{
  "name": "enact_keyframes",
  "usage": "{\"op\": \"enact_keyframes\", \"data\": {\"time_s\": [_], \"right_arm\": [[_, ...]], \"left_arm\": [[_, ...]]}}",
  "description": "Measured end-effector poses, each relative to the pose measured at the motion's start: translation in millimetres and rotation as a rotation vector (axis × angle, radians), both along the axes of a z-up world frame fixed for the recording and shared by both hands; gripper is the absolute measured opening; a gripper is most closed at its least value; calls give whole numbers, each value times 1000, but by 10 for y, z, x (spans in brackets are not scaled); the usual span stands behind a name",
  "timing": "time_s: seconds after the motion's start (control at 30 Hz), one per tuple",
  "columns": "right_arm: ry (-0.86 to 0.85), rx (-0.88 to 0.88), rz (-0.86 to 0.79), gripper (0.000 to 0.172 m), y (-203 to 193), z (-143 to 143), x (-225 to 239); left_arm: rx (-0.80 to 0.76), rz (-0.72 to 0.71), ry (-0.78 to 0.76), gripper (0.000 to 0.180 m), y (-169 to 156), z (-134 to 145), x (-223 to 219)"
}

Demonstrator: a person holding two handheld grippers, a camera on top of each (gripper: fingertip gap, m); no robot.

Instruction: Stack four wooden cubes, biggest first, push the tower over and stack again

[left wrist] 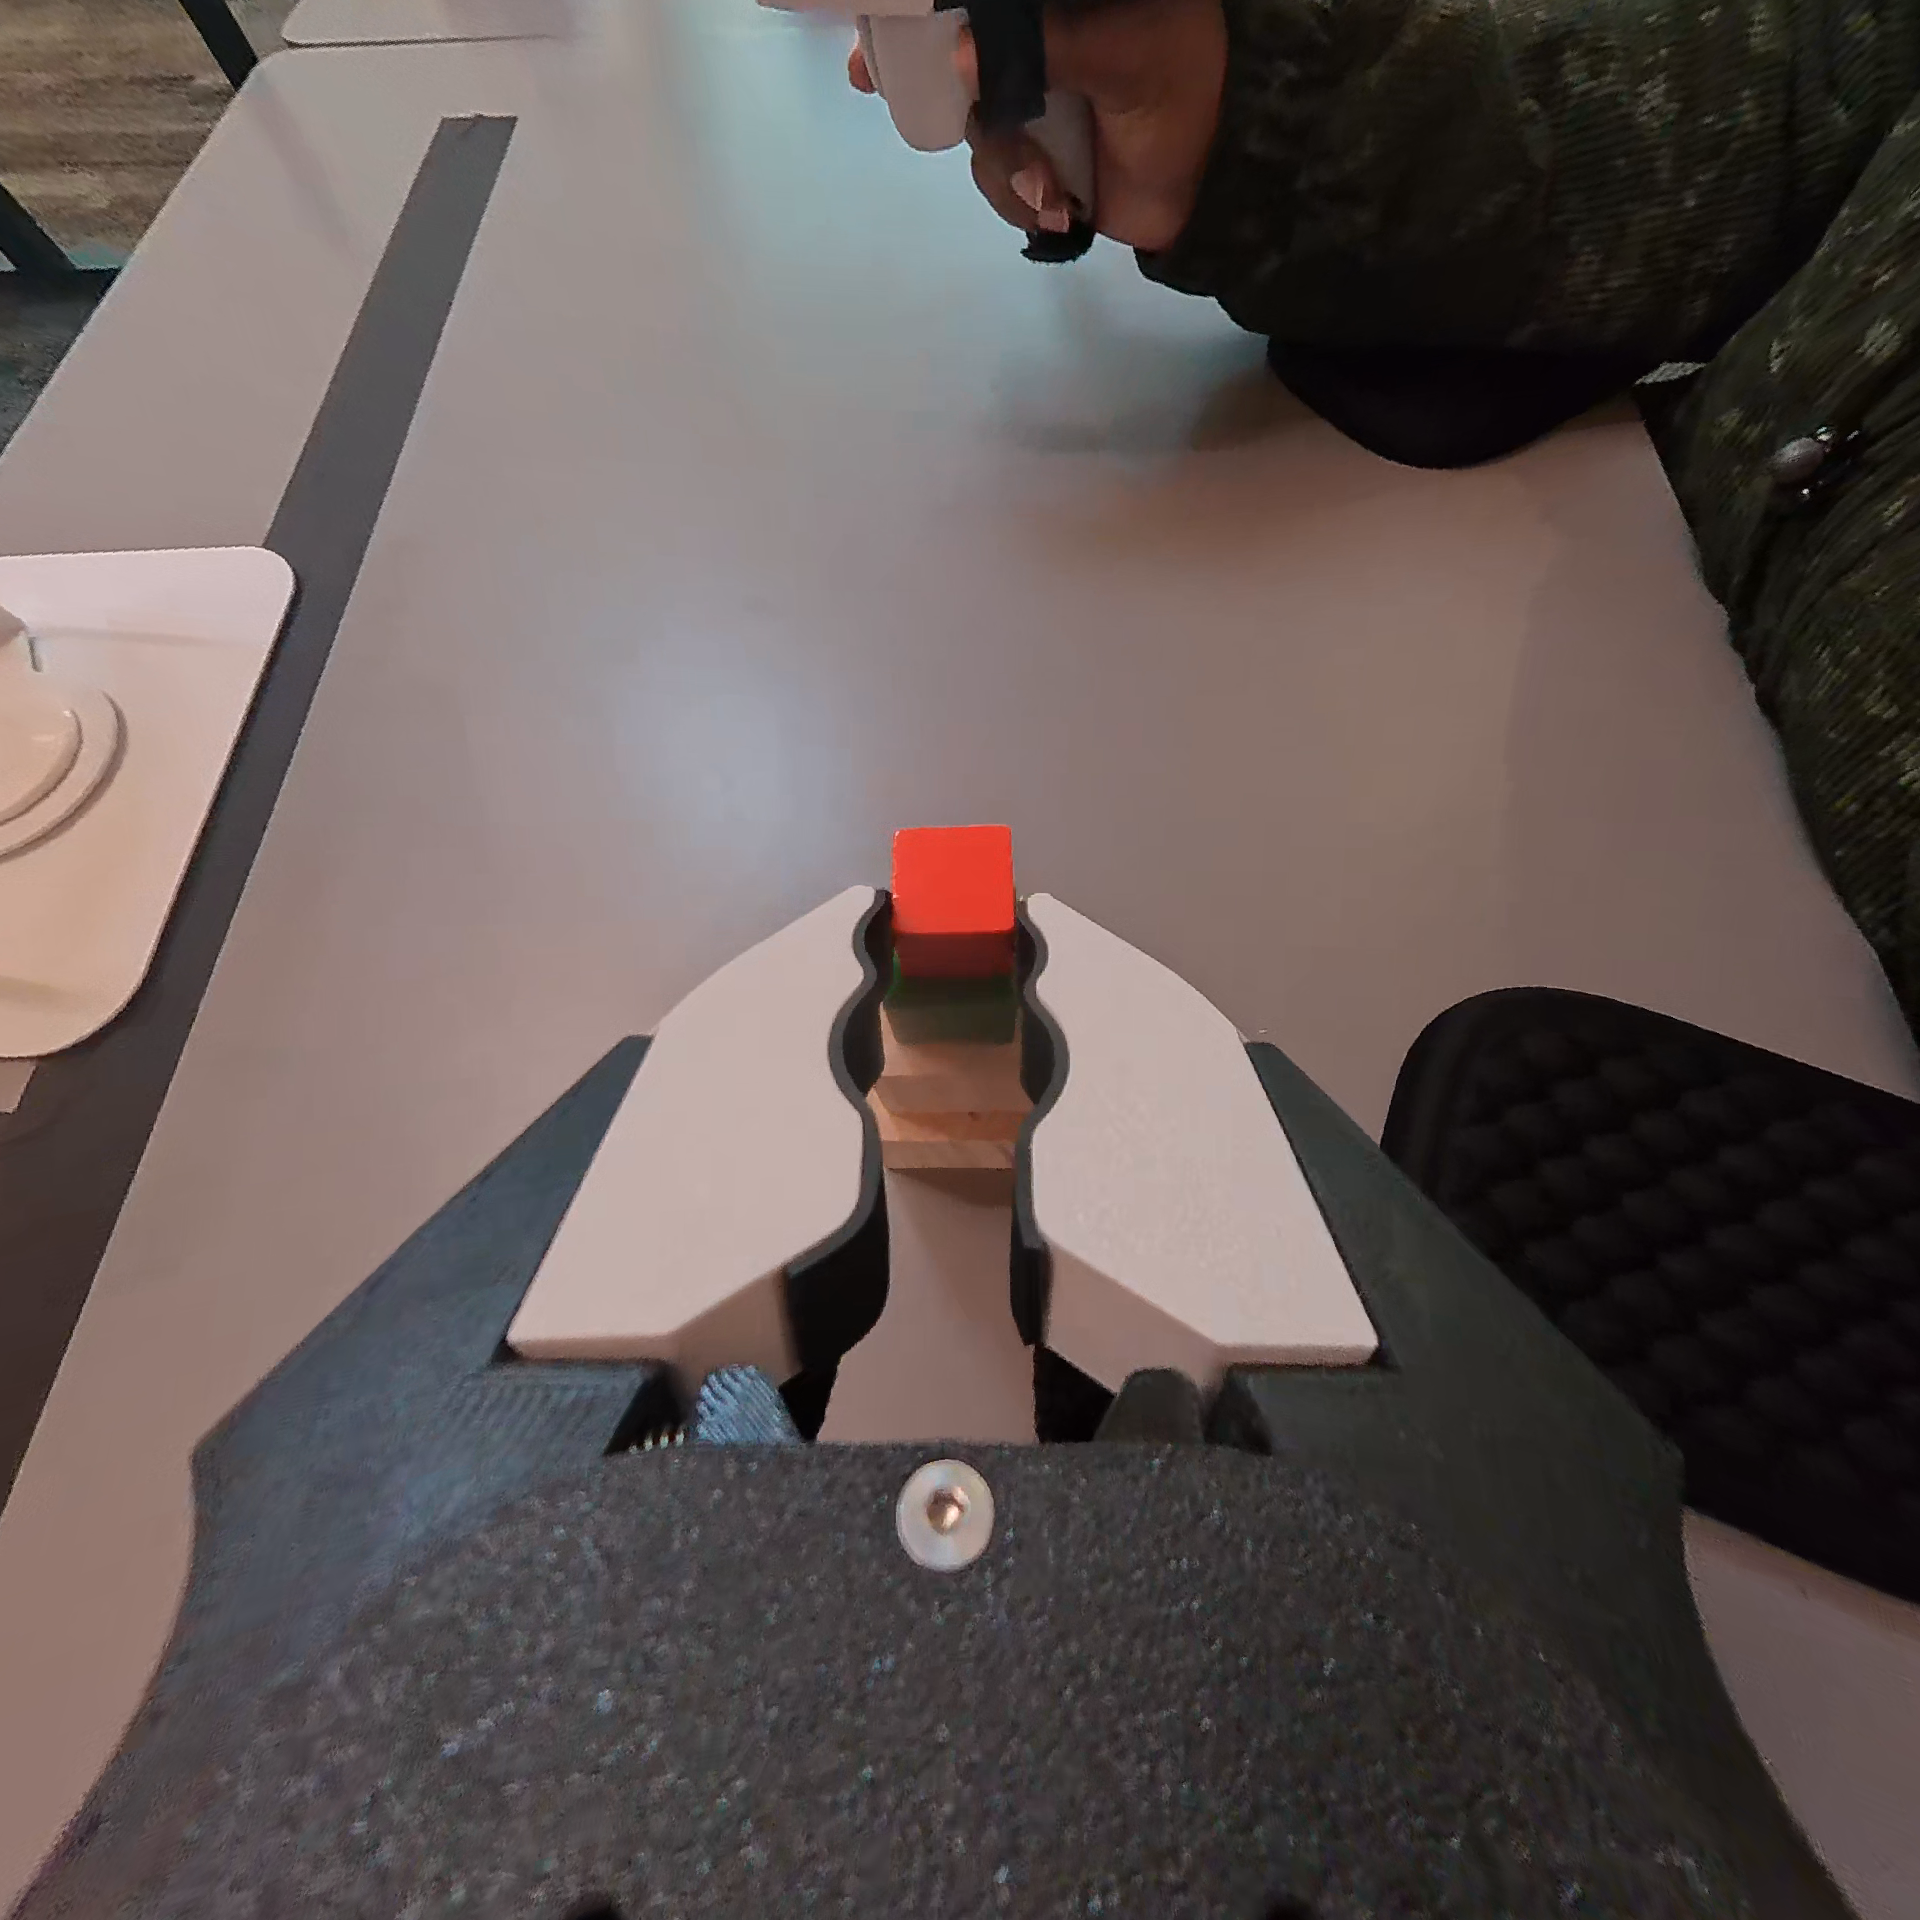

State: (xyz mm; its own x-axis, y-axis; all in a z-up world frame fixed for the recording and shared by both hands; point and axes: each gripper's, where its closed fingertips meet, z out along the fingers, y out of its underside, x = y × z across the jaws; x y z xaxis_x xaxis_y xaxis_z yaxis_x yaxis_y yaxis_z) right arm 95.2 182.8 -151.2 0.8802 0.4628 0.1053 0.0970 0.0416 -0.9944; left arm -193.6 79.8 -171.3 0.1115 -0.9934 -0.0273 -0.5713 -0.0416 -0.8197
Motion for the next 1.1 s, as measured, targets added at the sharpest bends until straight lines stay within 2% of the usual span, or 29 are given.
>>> {"op": "enact_keyframes", "data": {"time_s": [1.1], "right_arm": [[-3,-8,6,0,7,-24,-15]], "left_arm": [[-23,-13,10,22,9,5,-26]]}}
